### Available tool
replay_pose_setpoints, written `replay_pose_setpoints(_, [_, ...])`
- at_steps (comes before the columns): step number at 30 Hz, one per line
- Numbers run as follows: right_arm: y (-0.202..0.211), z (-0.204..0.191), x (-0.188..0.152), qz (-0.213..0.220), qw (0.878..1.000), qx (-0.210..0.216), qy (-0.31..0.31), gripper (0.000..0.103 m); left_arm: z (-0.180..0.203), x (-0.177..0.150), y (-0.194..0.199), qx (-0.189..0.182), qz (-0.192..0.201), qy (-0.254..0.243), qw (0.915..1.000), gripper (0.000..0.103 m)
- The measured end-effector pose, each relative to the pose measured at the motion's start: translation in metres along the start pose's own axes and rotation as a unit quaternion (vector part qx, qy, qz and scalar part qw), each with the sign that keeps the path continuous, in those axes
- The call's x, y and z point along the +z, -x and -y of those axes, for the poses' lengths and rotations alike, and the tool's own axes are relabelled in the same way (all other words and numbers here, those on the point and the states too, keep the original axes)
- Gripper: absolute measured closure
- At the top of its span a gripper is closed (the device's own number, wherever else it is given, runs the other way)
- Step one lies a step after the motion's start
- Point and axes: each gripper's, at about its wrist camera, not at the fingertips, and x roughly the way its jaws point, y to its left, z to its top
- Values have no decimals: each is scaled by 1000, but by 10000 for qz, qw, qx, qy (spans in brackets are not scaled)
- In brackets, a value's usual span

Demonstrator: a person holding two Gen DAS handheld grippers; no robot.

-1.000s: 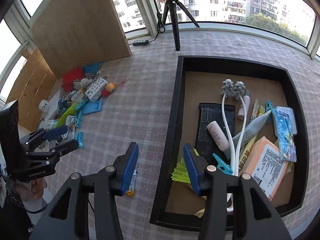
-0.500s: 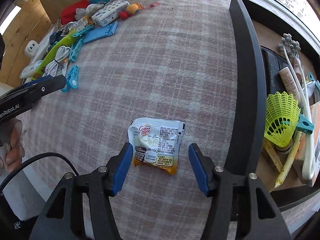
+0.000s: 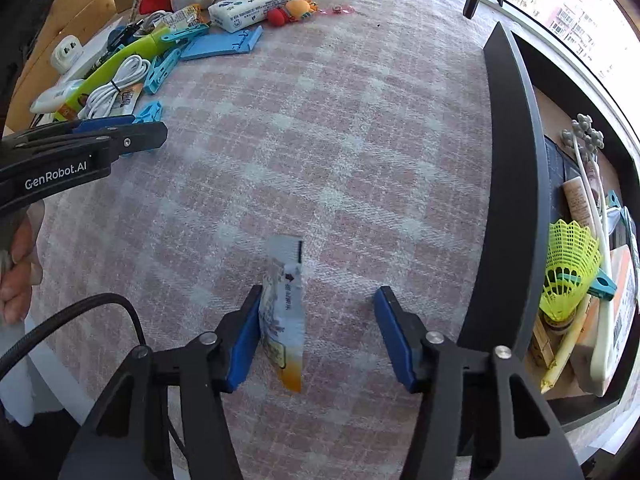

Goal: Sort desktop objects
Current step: 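Grasp a blue clothespin with the left tool while the right tool grasps the Coffee-mate packet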

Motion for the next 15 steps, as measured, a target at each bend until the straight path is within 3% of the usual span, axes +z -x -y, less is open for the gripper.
replay_pose_setpoints(1, [1,-1,0,-2,10000,62,2,88,-3,0,0,-65,-2,36,10000,74])
replay_pose_setpoints(8, [8,13,-2,62,9989,431,-201,88,-11,-4,6,-186,20,269,9995,75])
replay_pose_setpoints(15, [41,46,0,485,9951,588,-624,88,-2,3,35,-370,205,263,9988,75])
